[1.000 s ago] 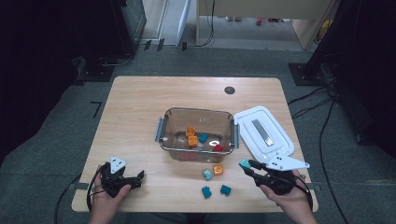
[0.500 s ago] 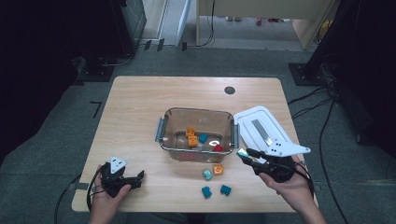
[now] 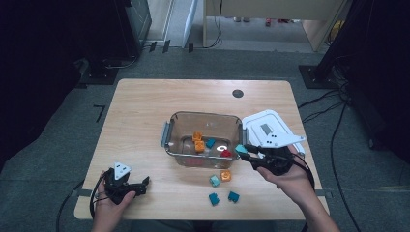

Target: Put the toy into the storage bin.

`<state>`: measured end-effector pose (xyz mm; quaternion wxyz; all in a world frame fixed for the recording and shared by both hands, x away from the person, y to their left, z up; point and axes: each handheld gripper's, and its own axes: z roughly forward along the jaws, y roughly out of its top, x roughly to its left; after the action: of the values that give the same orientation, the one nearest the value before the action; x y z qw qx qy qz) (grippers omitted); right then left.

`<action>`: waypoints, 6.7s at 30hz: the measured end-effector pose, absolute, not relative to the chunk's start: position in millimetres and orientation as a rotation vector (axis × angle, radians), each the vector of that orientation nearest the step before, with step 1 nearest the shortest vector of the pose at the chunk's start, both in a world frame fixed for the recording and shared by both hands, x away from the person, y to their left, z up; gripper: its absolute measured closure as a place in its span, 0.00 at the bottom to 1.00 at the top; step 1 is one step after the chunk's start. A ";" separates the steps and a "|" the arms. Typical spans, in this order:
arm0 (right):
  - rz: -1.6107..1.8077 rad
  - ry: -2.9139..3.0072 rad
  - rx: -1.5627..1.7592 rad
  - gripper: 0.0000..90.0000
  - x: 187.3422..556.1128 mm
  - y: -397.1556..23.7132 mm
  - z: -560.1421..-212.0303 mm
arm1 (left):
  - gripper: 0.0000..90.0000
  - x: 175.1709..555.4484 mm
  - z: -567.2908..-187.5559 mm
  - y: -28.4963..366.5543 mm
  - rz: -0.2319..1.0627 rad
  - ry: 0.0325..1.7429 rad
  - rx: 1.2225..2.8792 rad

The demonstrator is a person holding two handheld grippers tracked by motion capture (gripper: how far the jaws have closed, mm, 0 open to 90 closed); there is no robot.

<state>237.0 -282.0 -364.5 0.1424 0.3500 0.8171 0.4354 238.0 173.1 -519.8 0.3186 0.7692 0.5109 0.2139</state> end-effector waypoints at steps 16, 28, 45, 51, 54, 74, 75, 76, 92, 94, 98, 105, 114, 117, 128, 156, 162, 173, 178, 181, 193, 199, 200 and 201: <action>1.203 2.424 0.992 0.75 279.0 -242.3 -366.9 | 0.02 238.1 -519.9 173.1 0.564 1.343 2.022; 1.092 2.496 1.034 0.75 306.4 -218.0 -375.8 | 0.02 238.1 -519.9 173.1 0.565 1.343 2.021; 1.160 2.485 1.023 0.33 307.7 -217.6 -374.6 | 0.02 238.1 -519.9 173.0 0.565 1.343 2.021; 1.247 2.434 0.982 0.14 294.0 -222.9 -369.6 | 0.02 238.0 -519.8 173.1 0.564 1.343 2.022; 1.261 2.409 0.975 0.10 283.2 -227.1 -366.4 | 0.02 238.0 -519.8 173.0 0.563 1.343 2.022; 1.309 2.320 1.026 0.06 203.8 -260.2 -385.2 | 0.02 238.0 -519.9 173.0 0.564 1.343 2.022; 1.317 2.318 1.039 0.06 201.3 -262.1 -388.8 | 0.02 238.0 -519.9 173.0 0.563 1.344 2.022; 1.319 2.317 1.049 0.06 199.2 -263.8 -392.8 | 0.02 238.0 -519.8 173.0 0.564 1.343 2.022; 1.181 2.278 1.245 0.08 205.2 -255.2 -473.6 | 0.02 238.0 -519.8 173.1 0.563 1.343 2.023; 1.159 2.262 1.265 0.09 207.6 -252.2 -479.6 | 0.02 238.0 -519.8 173.1 0.563 1.343 2.022; 1.100 2.240 1.286 0.16 212.4 -245.2 -491.6 | 0.02 238.0 -519.8 173.1 0.563 1.343 2.023; 1.020 2.228 1.322 0.17 216.9 -231.7 -506.7 | 0.02 238.0 -519.8 173.1 0.563 1.343 2.023; 1.012 2.199 1.337 0.34 218.1 -222.8 -511.7 | 0.02 238.0 -519.8 173.1 0.563 1.343 2.023; 1.001 2.203 1.328 0.40 217.3 -221.4 -514.3 | 0.02 237.9 -519.8 173.1 0.563 1.343 2.023; 0.992 2.219 1.291 0.63 215.4 -224.2 -517.1 | 0.02 238.0 -519.8 173.1 0.563 1.343 2.023; 0.994 2.208 1.285 0.67 216.5 -241.1 -517.8 | 0.02 237.9 -519.8 173.1 0.563 1.343 2.023; 1.022 2.216 1.273 0.67 210.5 -247.2 -512.1 | 0.02 238.0 -519.8 173.1 0.563 1.343 2.023; 1.112 2.197 1.261 0.67 195.5 -264.9 -479.2 | 0.02 238.0 -519.8 173.1 0.563 1.343 2.023; 1.152 2.197 1.234 0.67 187.2 -272.0 -458.5 | 0.02 238.0 -519.8 173.1 0.564 1.343 2.023; 1.173 2.203 1.216 0.67 183.5 -273.9 -447.9 | 0.02 238.0 -519.8 173.0 0.563 1.343 2.023; 1.235 2.199 1.156 0.67 182.1 -276.3 -412.0 | 0.02 238.0 -519.9 173.0 0.564 1.344 2.022; 1.233 2.226 1.112 0.67 190.1 -276.9 -392.2 | 0.02 238.0 -519.9 173.0 0.564 1.344 2.022; 1.234 2.231 1.110 0.67 191.4 -277.0 -389.7 | 0.02 238.0 -519.8 173.0 0.564 1.343 2.022; 1.236 2.237 1.106 0.67 194.1 -277.7 -385.6 | 0.02 238.0 -519.9 173.0 0.564 1.343 2.022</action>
<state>194.1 -277.7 -385.6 0.1776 0.3908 0.7906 0.4367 238.0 173.0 -519.9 0.3190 0.7690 0.5109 0.2143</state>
